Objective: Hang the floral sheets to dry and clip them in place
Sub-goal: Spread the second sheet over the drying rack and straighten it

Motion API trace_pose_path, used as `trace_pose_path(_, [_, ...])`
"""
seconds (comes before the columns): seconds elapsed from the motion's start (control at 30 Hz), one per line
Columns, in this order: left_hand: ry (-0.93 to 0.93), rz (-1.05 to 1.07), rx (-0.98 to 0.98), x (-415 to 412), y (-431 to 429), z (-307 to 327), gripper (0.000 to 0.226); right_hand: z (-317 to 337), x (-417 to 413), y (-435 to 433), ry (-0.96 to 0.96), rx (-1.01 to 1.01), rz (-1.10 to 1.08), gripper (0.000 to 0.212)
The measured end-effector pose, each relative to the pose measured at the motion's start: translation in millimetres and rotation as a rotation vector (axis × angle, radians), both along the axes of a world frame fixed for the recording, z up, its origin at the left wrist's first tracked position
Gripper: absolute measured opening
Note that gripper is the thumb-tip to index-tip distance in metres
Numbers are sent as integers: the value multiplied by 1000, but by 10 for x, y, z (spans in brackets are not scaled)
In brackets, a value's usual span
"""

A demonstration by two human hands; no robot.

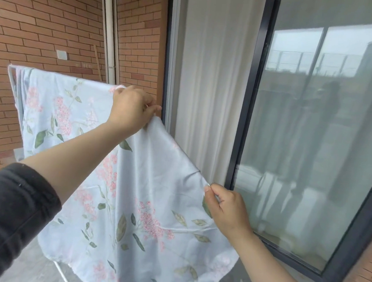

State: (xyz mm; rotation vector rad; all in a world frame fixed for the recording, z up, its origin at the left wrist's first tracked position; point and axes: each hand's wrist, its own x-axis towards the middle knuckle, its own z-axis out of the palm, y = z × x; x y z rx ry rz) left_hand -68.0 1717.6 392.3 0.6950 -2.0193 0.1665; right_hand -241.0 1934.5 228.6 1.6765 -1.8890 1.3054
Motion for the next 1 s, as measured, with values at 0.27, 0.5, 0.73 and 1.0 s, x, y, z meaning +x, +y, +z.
trace_pose_path(0.27, [-153, 77, -134, 25, -227, -17, 34, 282, -187, 132, 47, -141, -123, 51])
trace_pose_path(0.5, [-116, 66, -162, -60, -278, -53, 54, 416, -222, 243, 35, -166, -107, 53])
trace_pose_path(0.73, [-146, 24, -198, -110, -256, 40, 44, 352, -169, 307, 58, -166, -84, 51])
trace_pose_path(1.0, [-241, 81, -353, -174, -169, -94, 50, -333, -201, 144, 15, -35, -131, 50])
